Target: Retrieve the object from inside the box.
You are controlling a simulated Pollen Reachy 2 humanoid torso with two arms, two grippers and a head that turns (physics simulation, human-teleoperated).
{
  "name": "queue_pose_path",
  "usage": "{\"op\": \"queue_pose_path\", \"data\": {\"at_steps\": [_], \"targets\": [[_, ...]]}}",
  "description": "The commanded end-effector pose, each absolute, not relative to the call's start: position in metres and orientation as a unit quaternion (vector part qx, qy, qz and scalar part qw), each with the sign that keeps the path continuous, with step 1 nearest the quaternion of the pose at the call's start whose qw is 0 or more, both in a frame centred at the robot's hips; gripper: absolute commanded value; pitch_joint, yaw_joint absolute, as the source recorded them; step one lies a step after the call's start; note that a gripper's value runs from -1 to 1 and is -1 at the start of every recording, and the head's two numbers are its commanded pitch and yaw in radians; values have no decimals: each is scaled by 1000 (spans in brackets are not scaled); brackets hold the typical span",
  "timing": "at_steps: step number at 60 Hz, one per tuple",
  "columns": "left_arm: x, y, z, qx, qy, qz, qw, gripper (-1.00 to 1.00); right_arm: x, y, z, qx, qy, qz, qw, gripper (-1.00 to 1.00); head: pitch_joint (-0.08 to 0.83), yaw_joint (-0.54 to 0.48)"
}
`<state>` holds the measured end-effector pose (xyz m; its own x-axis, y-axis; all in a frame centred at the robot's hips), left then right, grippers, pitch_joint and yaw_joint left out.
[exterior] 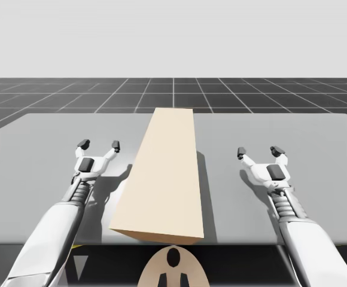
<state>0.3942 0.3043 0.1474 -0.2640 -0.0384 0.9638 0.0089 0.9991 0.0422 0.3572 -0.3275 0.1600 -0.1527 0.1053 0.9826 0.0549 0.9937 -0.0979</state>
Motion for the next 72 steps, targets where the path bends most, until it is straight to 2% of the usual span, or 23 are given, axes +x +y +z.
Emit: {"op": "queue_pose_path", "data": {"at_steps": [1,7,11,13,19,23,24,36,42,55,63,72], "targets": [[394,304,148,9,-795,-19,607,-1000,356,-327,159,-49,-757,17,651,-1000,3,15],[394,303,146,8,-790,-23,613,-1000,357,-328,159,-48,-758,16,651,-1000,2,14],[396,301,142,7,-777,-30,628,-1000,358,-327,157,-41,-754,23,655,-1000,2,13],[398,298,137,5,-762,-46,646,-1000,358,-326,156,-28,-751,31,659,-1000,2,15],[397,286,124,-20,-733,-102,672,-1000,357,-319,153,18,-744,53,666,-1000,4,16],[393,276,120,-34,-729,-140,669,-1000,355,-315,153,40,-743,71,664,-1000,4,15],[389,270,119,-48,-724,-164,668,-1000,354,-313,153,49,-744,78,662,-1000,5,14],[368,245,115,-101,-715,-262,640,-1000,343,-297,156,133,-751,135,633,-1000,6,12],[355,235,118,-141,-713,-288,623,-1000,335,-285,158,166,-760,181,601,-1000,5,11],[329,217,126,-206,-699,-350,588,-1000,316,-263,161,222,-756,258,559,-1000,8,8],[320,214,128,-221,-693,-375,575,-1000,310,-256,161,258,-747,279,546,-1000,13,9],[319,215,129,-223,-692,-377,574,-1000,304,-244,159,294,-734,300,533,-1000,14,13]]}}
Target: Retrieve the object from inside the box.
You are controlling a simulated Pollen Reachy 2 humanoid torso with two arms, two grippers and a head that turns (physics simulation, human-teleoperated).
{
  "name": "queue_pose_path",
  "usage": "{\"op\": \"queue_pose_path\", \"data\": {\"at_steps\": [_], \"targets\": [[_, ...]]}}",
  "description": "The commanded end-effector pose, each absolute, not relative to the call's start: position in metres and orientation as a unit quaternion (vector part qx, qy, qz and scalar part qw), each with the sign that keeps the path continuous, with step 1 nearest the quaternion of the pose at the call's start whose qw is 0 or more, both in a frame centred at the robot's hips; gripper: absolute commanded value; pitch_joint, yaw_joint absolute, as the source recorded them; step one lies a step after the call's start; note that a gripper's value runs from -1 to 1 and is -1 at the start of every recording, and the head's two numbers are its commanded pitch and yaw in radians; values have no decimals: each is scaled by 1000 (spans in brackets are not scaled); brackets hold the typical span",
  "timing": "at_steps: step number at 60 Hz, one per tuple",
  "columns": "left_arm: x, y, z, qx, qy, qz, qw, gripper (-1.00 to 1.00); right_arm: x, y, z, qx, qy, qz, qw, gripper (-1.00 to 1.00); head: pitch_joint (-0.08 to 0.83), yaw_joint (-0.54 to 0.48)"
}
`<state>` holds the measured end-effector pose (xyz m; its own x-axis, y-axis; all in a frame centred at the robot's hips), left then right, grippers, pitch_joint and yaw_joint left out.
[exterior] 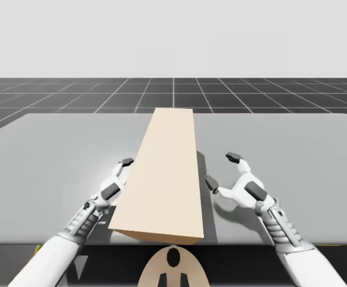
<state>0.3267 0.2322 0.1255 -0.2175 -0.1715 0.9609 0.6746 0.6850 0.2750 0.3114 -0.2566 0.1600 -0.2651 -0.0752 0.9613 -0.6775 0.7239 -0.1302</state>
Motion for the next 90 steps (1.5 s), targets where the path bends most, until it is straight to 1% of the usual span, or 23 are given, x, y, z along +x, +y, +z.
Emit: {"op": "queue_pose_path", "data": {"at_steps": [1,12,15,19,20,21,22,24,26,31,35,38,39,47,48,52,53,55,58,69,71,80,90], "targets": [[320,216,129,-224,-692,-377,574,-1000,303,-240,158,305,-729,297,535,-1000,15,14],[320,216,129,-222,-692,-378,574,-1000,309,-223,148,308,-722,295,544,-1000,26,1],[320,216,128,-223,-691,-379,574,-1000,314,-219,142,298,-721,296,551,-1000,29,1],[320,216,128,-221,-690,-381,574,-1000,327,-218,131,291,-717,318,548,-1000,33,-3],[320,216,128,-221,-690,-381,574,-1000,329,-218,129,305,-710,316,550,-1000,33,-4],[320,216,128,-221,-690,-381,574,-1000,333,-216,124,321,-714,308,540,-1000,34,-5],[320,216,128,-221,-690,-381,574,-1000,339,-214,119,320,-736,299,517,-1000,36,-6],[319,216,128,-222,-690,-382,573,-1000,342,-215,118,314,-717,312,539,-1000,38,-6],[319,216,128,-223,-690,-382,573,-1000,350,-212,113,320,-709,308,548,-1000,40,-8],[319,216,128,-224,-690,-384,571,-1000,363,-206,107,335,-698,332,539,-1000,45,-8],[318,216,128,-224,-690,-386,570,-1000,376,-200,106,365,-685,352,523,-1000,49,-5],[318,216,129,-224,-690,-386,570,-1000,382,-198,107,376,-682,356,517,-1000,51,-5],[318,217,129,-225,-690,-386,570,-1000,387,-195,107,391,-676,358,512,-1000,52,-4],[317,217,129,-225,-690,-388,569,-1000,408,-183,106,436,-659,366,491,-1000,60,-2],[317,217,129,-225,-690,-388,568,-1000,412,-179,105,454,-651,362,489,-1000,61,-3],[317,217,129,-225,-690,-389,568,-1000,421,-170,101,470,-649,364,474,-1000,64,-3],[317,217,129,-225,-690,-389,568,-1000,421,-169,100,478,-643,357,480,-1000,65,-3],[317,218,129,-225,-690,-389,568,-1000,423,-165,99,482,-644,358,475,-1000,66,-3],[316,218,130,-225,-690,-389,567,-1000,427,-155,96,498,-631,356,476,-1000,69,-2],[314,219,132,-223,-692,-394,563,-1000,430,-110,89,525,-599,387,465,-1000,77,2],[314,219,132,-223,-692,-394,563,-1000,430,-104,88,523,-600,390,462,-1000,78,2],[312,220,134,-225,-692,-395,561,-1000,418,-62,86,542,-578,413,449,-1000,87,4],[311,221,136,-226,-692,-398,558,-1000,413,-33,86,547,-566,431,441,-1000,90,5]]}}
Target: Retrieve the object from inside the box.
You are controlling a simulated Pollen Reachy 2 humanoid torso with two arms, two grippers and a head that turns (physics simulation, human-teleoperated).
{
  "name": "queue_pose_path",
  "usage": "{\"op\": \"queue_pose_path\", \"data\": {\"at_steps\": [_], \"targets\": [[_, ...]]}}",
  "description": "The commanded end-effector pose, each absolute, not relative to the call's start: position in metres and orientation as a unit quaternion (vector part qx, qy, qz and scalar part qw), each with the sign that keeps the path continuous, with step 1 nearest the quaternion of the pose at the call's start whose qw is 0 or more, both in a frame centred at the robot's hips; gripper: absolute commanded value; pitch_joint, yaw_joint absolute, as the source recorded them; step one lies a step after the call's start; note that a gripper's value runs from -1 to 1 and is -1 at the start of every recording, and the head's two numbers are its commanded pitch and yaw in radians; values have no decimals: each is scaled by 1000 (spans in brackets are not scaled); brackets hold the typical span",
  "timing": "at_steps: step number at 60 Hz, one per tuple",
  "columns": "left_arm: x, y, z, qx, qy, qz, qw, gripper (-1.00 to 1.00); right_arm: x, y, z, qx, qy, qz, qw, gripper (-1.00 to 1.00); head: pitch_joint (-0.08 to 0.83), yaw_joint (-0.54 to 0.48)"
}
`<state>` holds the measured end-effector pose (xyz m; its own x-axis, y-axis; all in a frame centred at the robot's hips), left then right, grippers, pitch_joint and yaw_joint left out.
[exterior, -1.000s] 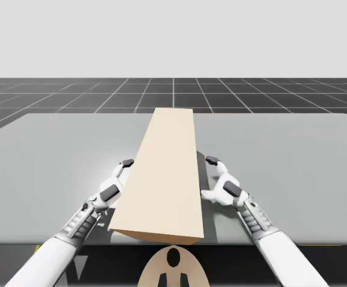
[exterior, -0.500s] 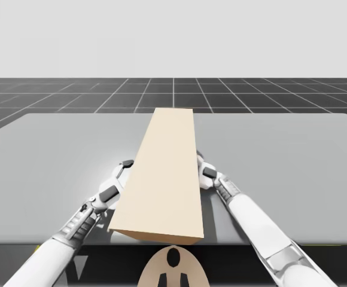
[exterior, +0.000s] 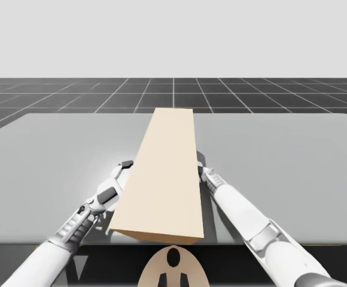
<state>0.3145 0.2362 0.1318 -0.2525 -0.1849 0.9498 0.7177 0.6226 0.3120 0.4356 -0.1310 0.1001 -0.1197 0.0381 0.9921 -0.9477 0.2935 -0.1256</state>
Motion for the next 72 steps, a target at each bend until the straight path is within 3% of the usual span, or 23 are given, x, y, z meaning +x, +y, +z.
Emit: {"op": "queue_pose_path", "data": {"at_steps": [1,19,41,44,45,48,62,72], "targets": [[310,221,136,-226,-693,-398,557,-1000,413,-30,87,548,-566,432,439,-1000,90,5],[302,229,147,-261,-689,-402,544,-1000,407,14,92,567,-555,444,416,-1000,95,2],[291,226,147,-284,-665,-439,533,-1000,394,53,91,592,-528,443,418,-1000,98,1],[290,226,147,-284,-663,-442,533,-1000,394,54,89,583,-540,437,421,-519,98,1],[290,226,147,-285,-661,-444,533,-1000,393,54,87,583,-540,435,423,715,98,2],[289,225,146,-285,-659,-447,534,-1000,393,52,87,583,-537,434,428,997,99,1],[289,225,145,-285,-656,-450,535,-1000,396,34,97,569,-545,438,433,1000,95,-10],[290,226,146,-283,-657,-447,537,-1000,391,-18,110,531,-567,453,437,1000,92,-11]]}}
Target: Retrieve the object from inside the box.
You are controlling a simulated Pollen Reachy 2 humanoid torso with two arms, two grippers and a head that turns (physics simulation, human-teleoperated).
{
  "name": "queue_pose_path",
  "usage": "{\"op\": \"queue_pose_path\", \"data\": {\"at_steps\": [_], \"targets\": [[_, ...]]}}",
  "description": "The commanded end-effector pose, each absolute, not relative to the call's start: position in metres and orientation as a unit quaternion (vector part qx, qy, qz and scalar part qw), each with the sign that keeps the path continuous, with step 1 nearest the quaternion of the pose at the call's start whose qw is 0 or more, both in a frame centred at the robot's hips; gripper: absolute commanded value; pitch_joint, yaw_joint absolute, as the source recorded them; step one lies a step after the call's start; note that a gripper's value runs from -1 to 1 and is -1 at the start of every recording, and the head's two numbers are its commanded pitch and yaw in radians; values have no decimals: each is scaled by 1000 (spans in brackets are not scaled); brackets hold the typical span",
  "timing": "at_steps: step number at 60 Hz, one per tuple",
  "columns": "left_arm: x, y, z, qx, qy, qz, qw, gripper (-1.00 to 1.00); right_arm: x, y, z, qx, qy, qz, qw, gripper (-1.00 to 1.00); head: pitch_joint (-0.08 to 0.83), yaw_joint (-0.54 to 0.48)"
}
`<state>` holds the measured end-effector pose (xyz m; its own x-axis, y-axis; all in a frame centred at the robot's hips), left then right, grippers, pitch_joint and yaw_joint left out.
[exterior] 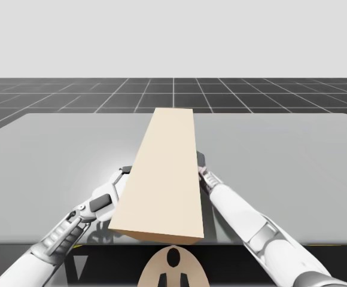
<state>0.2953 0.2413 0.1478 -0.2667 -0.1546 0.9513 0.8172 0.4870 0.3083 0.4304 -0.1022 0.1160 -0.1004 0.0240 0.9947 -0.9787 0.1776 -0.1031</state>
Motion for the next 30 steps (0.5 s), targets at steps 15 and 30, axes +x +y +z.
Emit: {"op": "queue_pose_path", "data": {"at_steps": [15,30], "targets": [[291,226,145,-281,-657,-446,538,-1000,361,-129,124,447,-618,466,449,1000,91,-13],[292,225,144,-277,-656,-447,541,-1000,327,-202,111,389,-644,457,474,1000,93,-19]]}}
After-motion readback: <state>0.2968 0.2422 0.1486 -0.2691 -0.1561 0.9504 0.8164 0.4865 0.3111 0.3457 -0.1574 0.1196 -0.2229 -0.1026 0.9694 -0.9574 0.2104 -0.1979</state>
